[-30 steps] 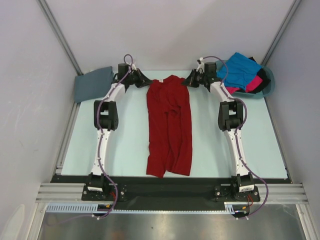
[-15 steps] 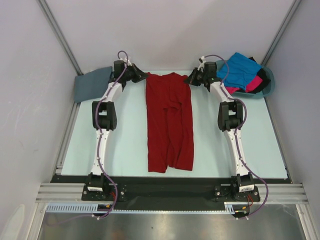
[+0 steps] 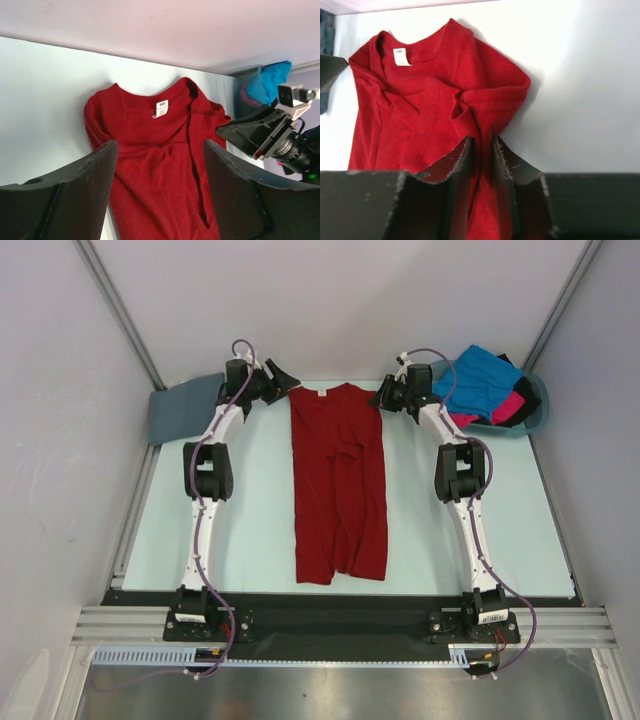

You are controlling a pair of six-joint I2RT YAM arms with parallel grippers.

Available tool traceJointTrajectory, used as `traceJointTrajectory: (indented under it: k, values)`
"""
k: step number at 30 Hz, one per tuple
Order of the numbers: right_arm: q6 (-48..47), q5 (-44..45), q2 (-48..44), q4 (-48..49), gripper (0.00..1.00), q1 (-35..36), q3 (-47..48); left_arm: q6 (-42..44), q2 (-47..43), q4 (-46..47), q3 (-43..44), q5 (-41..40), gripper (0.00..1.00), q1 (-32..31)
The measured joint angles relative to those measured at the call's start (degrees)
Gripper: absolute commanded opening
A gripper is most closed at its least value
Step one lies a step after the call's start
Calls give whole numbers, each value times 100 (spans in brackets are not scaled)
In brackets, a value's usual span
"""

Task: Fold and stack the t-shirts
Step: Fold the tshirt

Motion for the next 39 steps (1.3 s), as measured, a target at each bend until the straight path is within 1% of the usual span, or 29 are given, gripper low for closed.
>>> traceJointTrajectory:
  k: [1,2,3,4,5,6,7,8,10,12,14,15,16,17,19,20,21,23,25,28,30,33,36,39]
  values:
    - [-48,35,-9,2,31,0,-17,52,-2,-7,-4,-9,80,0]
    - [-96,79,-26,-13,31,0,-37,116,-22,-31,-31,-26,81,0]
    - [-190,136,-101,-17,35,0,-127,201,-63,-87,-79,-72,81,0]
    - [-269,225,-216,-87,36,11,-262,319,-151,-138,-203,-136,86,-2]
    - [-404,341,-350,-181,36,33,-389,455,-284,-271,-380,-184,87,-4]
    - [-568,507,-505,-319,45,44,-461,625,-457,-387,-592,-284,90,-20]
    - [-680,664,-651,-422,48,59,-522,798,-627,-542,-772,-391,90,-39]
    - [-850,857,-866,-540,49,81,-623,990,-846,-723,-946,-557,93,-57]
    - [-1191,1272,-1346,-754,50,153,-745,1353,-1279,-1023,-1231,-863,94,-107]
    - [-1445,1602,-1906,-927,56,245,-866,1687,-1843,-1276,-1537,-1217,98,-205]
    - [-1593,1864,-2487,-1121,55,334,-901,1928,-2452,-1436,-1818,-1502,100,-350]
    - [-1613,1945,-2793,-1220,50,372,-979,2006,-2806,-1502,-1980,-1598,100,-442]
    - [-1617,1987,-3123,-1331,48,413,-1117,2048,-3163,-1530,-2197,-1657,100,-540]
    - [-1611,2011,-3421,-1373,48,446,-1322,2085,-3589,-1486,-2544,-1703,100,-649]
    - [-1574,2035,-4312,-1421,47,529,-2337,2083,-4417,-1292,-3392,-1729,100,-874]
    - [-1519,2046,-4769,-1368,49,579,-2935,2065,-5056,-1001,-4249,-1746,100,-975]
    - [-1440,2041,-5176,-1351,50,616,-3578,2011,-5440,-881,-4771,-1709,100,-1121]
    - [-1226,1982,-5945,-1154,51,656,-4924,1875,-6395,-483,-6258,-1569,100,-1373]
    - [-966,1871,-6551,-1163,51,673,-6157,1731,-7044,-227,-7425,-1515,100,-1572]
    - [-660,1753,-7018,-1344,51,608,-7331,1598,-7659,-140,-8754,-1561,100,-1733]
    - [-468,1720,-7291,-1447,51,586,-7879,1523,-7987,-79,-9425,-1585,100,-1829]
    - [-197,1727,-7803,-1563,53,715,-8378,1364,-8679,-44,-10299,-1681,100,-2109]
    - [11,1727,-8478,-1558,53,931,-8771,1169,-9497,94,-10966,-1764,100,-2332]
    - [227,1722,-9016,-1521,54,1047,-9152,970,-10104,258,-11519,-1812,100,-2352]
